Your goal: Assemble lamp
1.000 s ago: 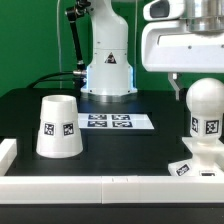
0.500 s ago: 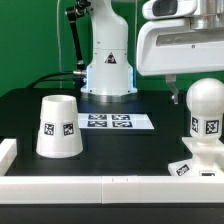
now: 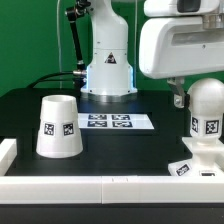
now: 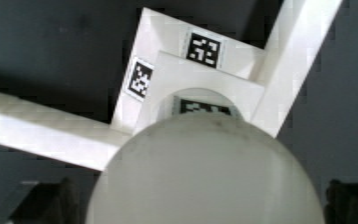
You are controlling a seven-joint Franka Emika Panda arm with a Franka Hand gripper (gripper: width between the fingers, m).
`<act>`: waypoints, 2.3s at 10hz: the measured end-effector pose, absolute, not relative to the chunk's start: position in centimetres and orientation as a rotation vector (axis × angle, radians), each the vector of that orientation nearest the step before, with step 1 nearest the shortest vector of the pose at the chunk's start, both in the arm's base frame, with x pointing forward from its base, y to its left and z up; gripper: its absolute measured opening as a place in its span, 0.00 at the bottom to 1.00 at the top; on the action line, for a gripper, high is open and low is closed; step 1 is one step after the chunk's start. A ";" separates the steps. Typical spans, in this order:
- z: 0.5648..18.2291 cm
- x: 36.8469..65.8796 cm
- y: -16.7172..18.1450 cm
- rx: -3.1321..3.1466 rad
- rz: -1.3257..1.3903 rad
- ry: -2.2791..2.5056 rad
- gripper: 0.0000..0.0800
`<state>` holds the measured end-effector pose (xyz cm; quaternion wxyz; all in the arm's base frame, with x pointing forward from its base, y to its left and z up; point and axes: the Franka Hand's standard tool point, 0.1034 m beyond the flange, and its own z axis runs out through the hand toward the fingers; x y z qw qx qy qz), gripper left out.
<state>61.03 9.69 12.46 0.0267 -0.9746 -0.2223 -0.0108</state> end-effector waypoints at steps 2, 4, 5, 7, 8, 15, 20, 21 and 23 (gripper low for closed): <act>12.4 61.0 9.9 -2.953 -0.033 -0.950 0.87; 12.5 61.0 10.2 -2.891 -0.029 -1.188 0.87; 12.6 61.3 10.2 -2.855 -0.034 -1.298 0.87; 12.9 61.5 10.1 -2.777 -0.045 -1.467 0.87; 12.9 61.6 10.1 -2.756 -0.047 -1.510 0.87; 12.6 61.5 9.7 -2.713 -0.029 -1.608 0.72; 12.8 61.1 9.6 -3.004 -0.075 -0.947 0.72; 12.6 61.0 9.8 -3.056 -0.088 -0.753 0.72; 12.5 61.0 9.8 -3.111 -0.087 -0.447 0.72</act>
Offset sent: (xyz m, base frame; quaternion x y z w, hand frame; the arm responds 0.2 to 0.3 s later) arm 0.0068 0.0141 0.0044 -0.0162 -0.0239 -0.1762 0.9839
